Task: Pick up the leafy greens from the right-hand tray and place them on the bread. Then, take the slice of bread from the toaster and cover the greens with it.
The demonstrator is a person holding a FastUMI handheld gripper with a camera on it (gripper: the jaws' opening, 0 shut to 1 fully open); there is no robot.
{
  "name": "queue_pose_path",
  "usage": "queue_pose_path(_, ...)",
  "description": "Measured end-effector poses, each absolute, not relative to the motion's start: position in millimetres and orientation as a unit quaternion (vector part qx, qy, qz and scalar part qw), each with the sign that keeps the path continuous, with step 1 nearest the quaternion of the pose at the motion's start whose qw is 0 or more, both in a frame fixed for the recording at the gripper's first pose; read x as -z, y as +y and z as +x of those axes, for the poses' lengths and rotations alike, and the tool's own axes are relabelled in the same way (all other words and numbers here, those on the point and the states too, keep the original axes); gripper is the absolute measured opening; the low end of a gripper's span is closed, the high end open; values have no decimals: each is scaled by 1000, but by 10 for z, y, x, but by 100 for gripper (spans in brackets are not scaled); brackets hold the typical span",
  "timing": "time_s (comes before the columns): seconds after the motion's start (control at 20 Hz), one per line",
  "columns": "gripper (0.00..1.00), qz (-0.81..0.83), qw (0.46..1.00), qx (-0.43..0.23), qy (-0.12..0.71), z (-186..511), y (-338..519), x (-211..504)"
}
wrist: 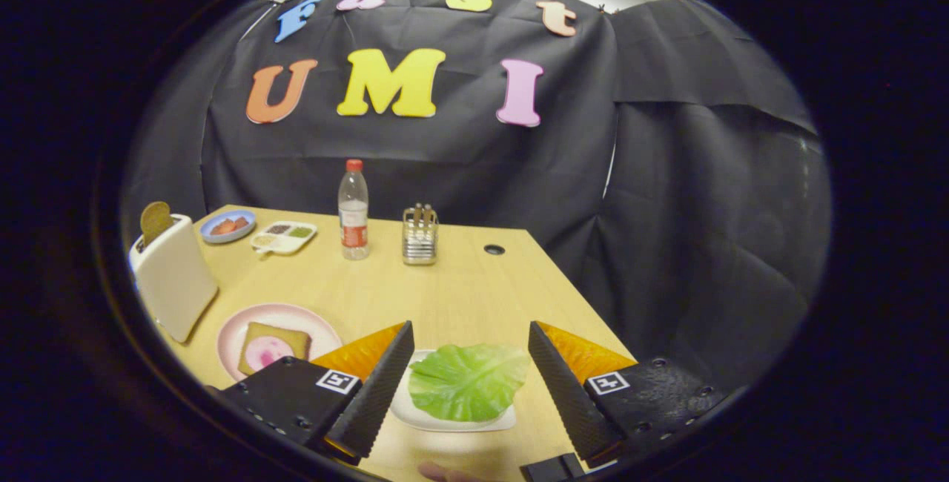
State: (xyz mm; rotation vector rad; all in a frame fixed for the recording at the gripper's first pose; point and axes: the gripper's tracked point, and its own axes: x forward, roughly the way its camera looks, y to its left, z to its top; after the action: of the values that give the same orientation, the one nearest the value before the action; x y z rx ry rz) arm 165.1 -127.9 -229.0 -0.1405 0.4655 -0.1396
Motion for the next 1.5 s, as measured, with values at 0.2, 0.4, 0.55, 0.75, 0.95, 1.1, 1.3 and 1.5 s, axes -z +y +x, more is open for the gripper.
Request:
queue_pose_path(0.2,96,-74,952,90,282,1899,-1563,2678)
queue_pose_path(0.4,96,-66,937,109,325,1989,-1792,3047)
queue_pose_path(0.55,96,-55,926,115,356,2007,-1870,3279)
queue_pose_path(0.75,96,-45,920,116,372,2030,-1926,3429)
queue_pose_path(0.95,75,-40,920,99,378,2077,-1840,3465)
queue_pose_path(1.1,34,-66,918,105,377,2102,-1830,3479)
queue_pose_path(1.3,8,-66,921,107,370,2051,-1802,3379)
queue_pose_path(1.5,0,-65,934,94,338,2012,-1699,3066)
